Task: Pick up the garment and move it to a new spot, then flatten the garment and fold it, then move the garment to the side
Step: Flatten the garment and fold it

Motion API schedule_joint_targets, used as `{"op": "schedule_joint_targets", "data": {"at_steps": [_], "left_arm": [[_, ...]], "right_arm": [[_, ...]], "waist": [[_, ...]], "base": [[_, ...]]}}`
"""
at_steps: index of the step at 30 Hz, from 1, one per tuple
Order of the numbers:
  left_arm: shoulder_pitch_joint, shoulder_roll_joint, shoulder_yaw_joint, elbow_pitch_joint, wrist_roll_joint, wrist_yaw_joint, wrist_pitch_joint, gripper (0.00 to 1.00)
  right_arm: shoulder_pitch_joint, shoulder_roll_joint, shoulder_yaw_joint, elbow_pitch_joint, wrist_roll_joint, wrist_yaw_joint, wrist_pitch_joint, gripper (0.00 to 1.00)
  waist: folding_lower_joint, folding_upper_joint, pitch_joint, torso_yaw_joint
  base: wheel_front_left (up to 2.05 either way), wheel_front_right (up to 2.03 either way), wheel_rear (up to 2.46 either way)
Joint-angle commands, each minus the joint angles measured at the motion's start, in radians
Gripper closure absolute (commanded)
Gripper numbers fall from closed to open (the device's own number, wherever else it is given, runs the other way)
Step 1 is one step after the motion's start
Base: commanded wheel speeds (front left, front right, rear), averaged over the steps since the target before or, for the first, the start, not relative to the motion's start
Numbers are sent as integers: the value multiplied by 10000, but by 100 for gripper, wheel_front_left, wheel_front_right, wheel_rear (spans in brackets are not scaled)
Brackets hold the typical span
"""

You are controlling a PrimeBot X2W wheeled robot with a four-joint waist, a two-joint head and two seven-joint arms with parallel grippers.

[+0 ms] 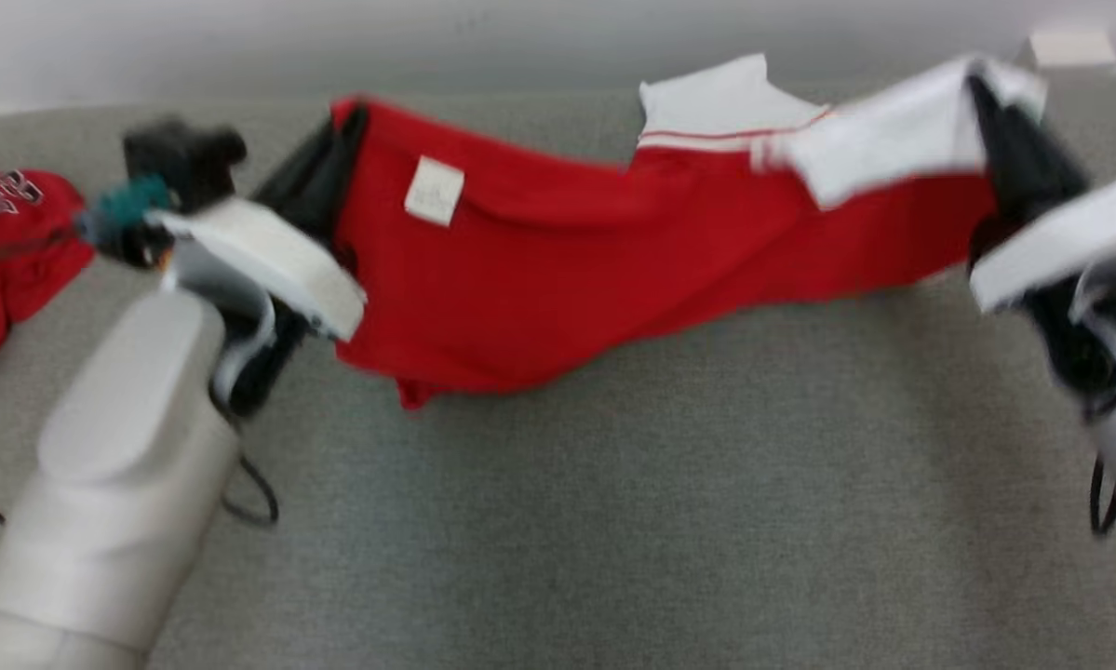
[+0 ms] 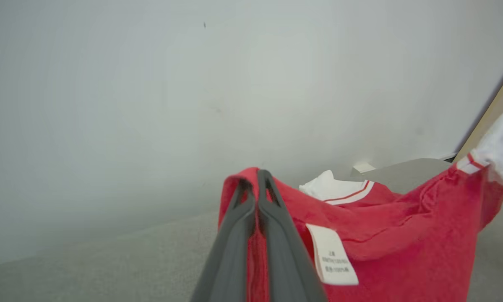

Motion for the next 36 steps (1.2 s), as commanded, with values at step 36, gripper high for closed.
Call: {"op": "schedule_joint_targets", "data": {"at_steps": [36], "left_arm": [[-6912, 512, -2633, 3307, -4502, -6, 1346, 100]], "right_arm": [[-7489, -276, 1586, 2824, 1514, 4, 994, 100]], "waist": [[-2, 0, 1610, -97]], "base": [[0, 0, 0]]}}
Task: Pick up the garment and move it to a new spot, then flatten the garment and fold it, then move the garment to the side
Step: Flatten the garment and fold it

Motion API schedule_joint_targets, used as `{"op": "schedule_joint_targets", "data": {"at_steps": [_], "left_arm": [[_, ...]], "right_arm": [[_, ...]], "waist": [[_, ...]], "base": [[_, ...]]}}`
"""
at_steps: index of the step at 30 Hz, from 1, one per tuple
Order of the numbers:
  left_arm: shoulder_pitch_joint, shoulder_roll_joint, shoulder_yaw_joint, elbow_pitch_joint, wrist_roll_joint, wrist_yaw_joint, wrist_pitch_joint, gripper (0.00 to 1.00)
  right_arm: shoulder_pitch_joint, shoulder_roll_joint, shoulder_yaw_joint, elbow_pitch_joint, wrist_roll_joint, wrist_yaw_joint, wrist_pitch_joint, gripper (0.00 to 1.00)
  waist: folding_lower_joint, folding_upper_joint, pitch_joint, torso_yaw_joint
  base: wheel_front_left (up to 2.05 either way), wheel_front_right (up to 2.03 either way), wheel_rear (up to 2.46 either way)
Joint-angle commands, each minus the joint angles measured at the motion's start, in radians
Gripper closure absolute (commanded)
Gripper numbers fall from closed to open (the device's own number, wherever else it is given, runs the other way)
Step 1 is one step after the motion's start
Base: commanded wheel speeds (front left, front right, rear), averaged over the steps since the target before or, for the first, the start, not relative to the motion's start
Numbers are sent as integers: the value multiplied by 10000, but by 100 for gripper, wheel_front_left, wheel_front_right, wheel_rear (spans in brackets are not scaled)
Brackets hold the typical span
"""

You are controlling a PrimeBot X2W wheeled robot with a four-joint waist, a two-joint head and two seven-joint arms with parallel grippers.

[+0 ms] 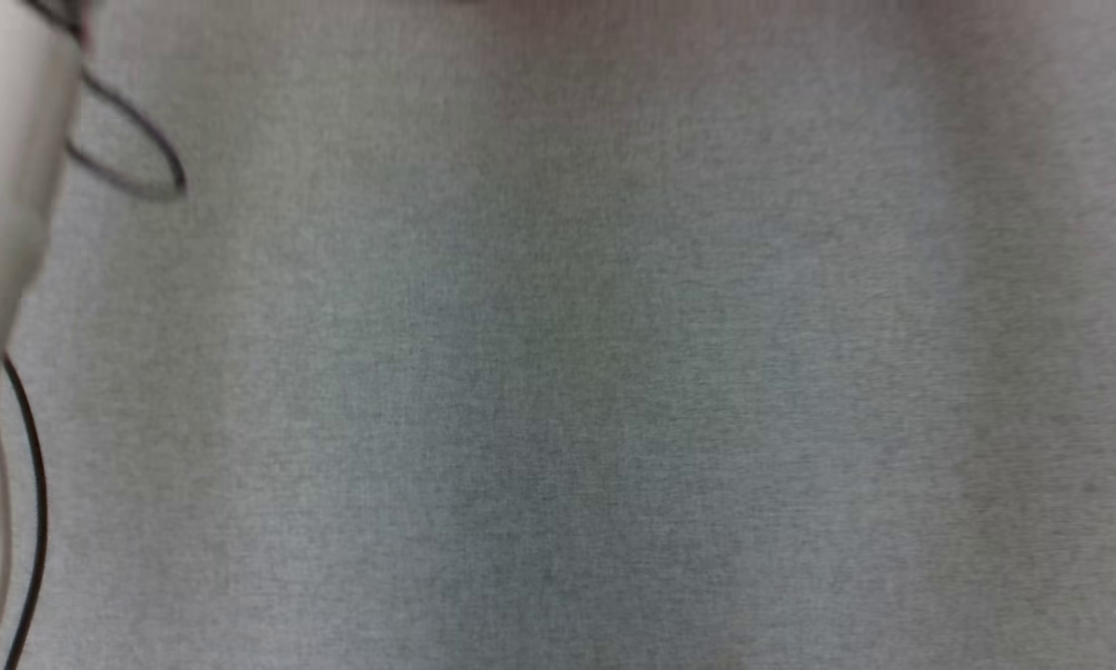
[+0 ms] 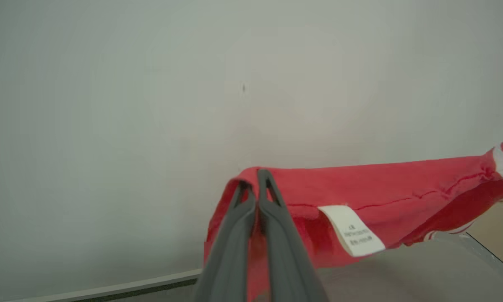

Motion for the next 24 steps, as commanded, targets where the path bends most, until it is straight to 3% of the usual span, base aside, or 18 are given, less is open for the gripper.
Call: {"op": "schedule_joint_targets", "data": {"at_steps": [1, 6, 13, 19, 24], "left_arm": [[474, 302, -221, -245, -322, 19, 265, 100], [1866, 933, -995, -1107, -1125, 15, 1086, 100], [4166, 2060, -2205, -2529, -2319, 17, 2673, 100], [5871, 2589, -2959, -3326, -2843, 18, 3795, 100], [7273, 3074, -3318, -4495, -3386, 340, 4340, 100]], "right_arm": [[412, -155, 227, -288, 233, 4, 267, 100], [1869, -606, 1269, -1146, 559, 4, 1112, 100], [4423, -1861, 2624, -3216, 1544, 3, 2809, 100], [6516, -3027, 3533, -4948, 2289, 4, 4254, 100], [8173, -3949, 4014, -6248, 2864, 3, 5287, 100]], "waist": [[-1, 0, -336, -113], [-1, 0, -1124, -218], [-1, 0, -2671, -266], [-1, 0, -3860, -264], [-1, 0, -4709, -298]], "base": [[0, 0, 0], [0, 0, 0], [0, 0, 0], [0, 0, 0], [0, 0, 0]]}}
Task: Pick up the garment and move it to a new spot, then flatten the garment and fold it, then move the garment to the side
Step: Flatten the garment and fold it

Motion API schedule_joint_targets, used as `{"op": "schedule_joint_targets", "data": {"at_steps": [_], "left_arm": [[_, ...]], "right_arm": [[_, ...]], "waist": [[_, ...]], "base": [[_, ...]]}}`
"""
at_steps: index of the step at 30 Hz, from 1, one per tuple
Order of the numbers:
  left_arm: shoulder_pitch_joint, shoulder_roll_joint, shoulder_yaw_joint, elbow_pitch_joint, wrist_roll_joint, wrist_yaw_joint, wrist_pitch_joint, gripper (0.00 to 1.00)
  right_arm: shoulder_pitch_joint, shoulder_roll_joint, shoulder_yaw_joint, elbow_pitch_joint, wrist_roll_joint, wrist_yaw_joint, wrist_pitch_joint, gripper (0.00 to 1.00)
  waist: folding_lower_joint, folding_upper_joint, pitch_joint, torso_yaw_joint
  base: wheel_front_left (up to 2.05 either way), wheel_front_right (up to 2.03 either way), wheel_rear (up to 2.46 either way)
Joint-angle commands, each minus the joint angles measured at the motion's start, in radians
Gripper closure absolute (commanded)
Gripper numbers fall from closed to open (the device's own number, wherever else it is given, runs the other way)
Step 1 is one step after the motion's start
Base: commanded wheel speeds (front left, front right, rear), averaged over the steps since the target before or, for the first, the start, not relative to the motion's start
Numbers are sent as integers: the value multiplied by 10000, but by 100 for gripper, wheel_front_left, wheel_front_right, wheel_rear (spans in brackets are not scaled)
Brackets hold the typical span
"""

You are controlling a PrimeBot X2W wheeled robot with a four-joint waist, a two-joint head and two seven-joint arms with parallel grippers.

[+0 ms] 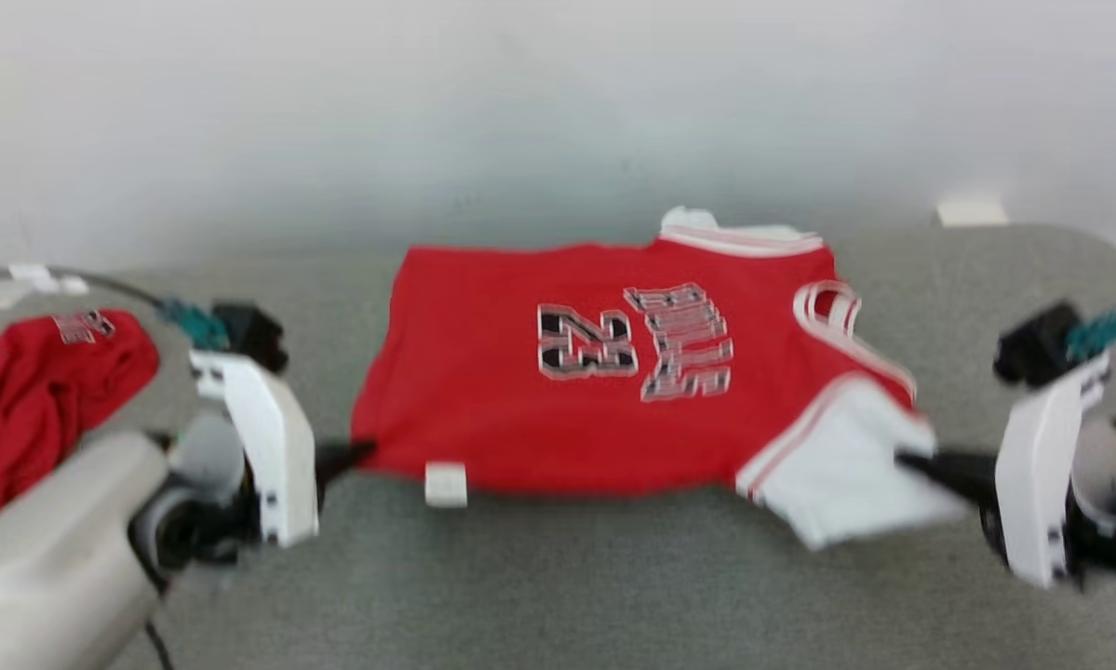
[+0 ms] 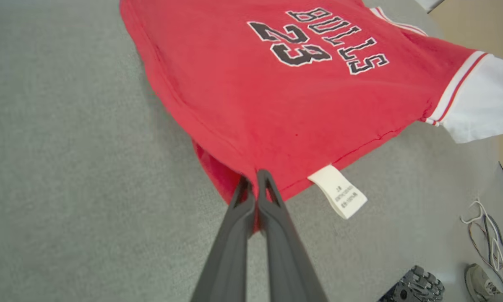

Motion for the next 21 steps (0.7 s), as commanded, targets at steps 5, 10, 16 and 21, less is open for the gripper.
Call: {"op": "schedule_joint_targets", "data": {"at_steps": [5, 10, 16, 21], "left_arm": [[1237, 913, -378, -1709, -336, 357, 500, 100], [2121, 2070, -598, -3926, -766, 1022, 1008, 100], [2670, 2934, -708, -5792, -1308, 1781, 1482, 100], [2341, 3000, -712, -5976, -1516, 2016, 2062, 100]], "right_arm": [[1230, -965, 29, -1253, 120, 3, 329, 100], [2334, -2063, -187, -2453, 349, 4, 777, 100], [3373, -3322, -398, -3828, 1342, 4, 1903, 100], [3314, -3547, -677, -4157, 1673, 3, 2505, 100]], "waist": [[4, 0, -809, -92], [4, 0, -946, -111], [4, 0, -928, -99], [4, 0, -727, -108]], "base": [[0, 0, 0], [0, 0, 0], [0, 0, 0], [0, 0, 0]]}}
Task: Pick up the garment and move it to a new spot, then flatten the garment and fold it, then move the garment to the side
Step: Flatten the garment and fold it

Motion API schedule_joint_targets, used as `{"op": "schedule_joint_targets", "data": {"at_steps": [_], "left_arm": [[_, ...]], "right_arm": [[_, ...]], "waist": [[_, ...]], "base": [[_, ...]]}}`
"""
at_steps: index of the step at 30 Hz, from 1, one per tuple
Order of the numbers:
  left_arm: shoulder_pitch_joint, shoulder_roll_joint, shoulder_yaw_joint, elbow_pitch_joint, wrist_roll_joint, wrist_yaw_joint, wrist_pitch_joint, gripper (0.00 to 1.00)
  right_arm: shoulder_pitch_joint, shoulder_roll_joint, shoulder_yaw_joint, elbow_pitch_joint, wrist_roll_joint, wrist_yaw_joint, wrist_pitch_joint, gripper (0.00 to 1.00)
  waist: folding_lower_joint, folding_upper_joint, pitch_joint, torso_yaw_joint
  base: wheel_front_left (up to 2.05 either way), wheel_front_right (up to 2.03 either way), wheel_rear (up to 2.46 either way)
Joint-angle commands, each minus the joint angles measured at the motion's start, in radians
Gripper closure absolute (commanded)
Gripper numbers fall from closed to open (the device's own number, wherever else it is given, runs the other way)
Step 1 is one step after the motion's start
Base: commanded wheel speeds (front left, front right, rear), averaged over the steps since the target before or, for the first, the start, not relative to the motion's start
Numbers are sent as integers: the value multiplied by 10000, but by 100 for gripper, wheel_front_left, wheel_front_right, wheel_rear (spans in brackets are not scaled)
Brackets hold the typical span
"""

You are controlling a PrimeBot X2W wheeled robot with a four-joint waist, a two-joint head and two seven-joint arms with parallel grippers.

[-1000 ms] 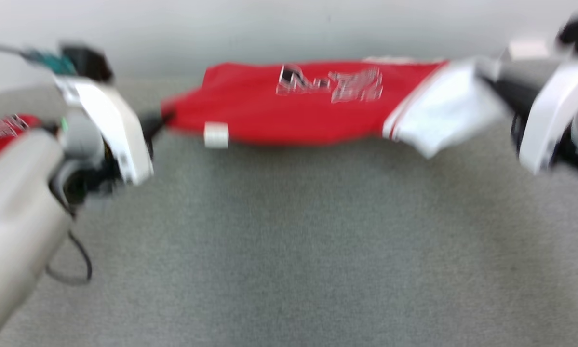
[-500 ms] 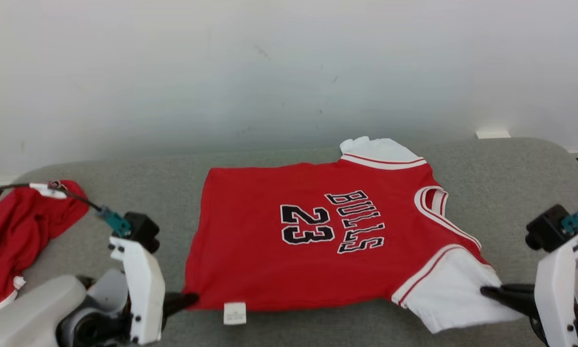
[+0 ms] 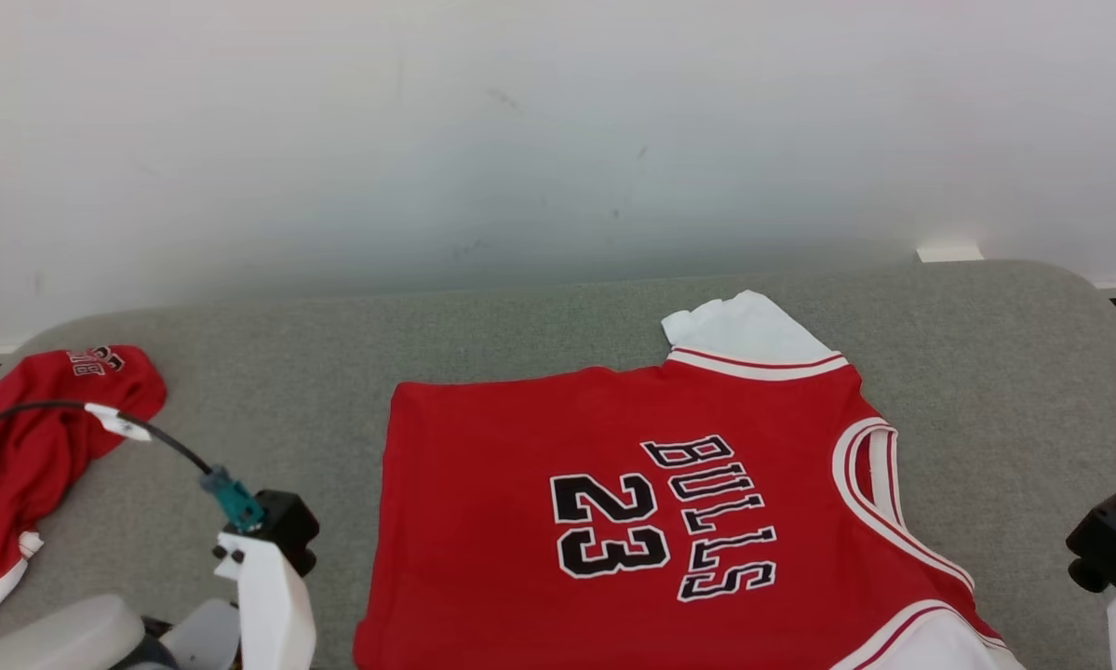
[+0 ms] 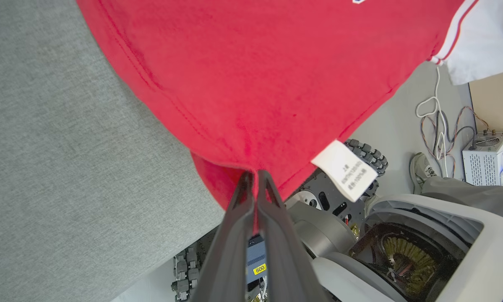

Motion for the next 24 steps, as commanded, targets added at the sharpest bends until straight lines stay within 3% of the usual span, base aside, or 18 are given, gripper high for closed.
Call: {"op": "schedule_joint_targets", "data": {"at_steps": [1, 5, 9, 17, 24], "left_arm": [[-173, -57, 15, 114, -142, 24, 131, 100], [-668, -326, 75, 757, -669, 69, 1125, 100], [-1324, -898, 172, 1708, -917, 113, 1793, 100], [-2473, -1984, 324, 3924, -1004, 32, 2523, 100], [-2900, -2740, 450, 5253, -875, -252, 2329, 100]], "right_arm": [[-139, 73, -69, 46, 101, 4, 137, 100], [-743, 564, -334, 646, 370, 3, 847, 100], [-1605, 1523, -500, 1926, 454, 4, 1517, 100], [-3466, 4107, -785, 5778, -115, 4, 2104, 100], [-4618, 5709, -858, 8852, -1080, 4, 1894, 100]], "waist": [[2, -1, 81, 12], [2, -1, 405, 30], [2, -1, 848, 57], [2, -1, 1466, 68], [2, -1, 1632, 138]], "base": [[0, 0, 0], [0, 0, 0], [0, 0, 0], [0, 0, 0], [0, 0, 0]]}}
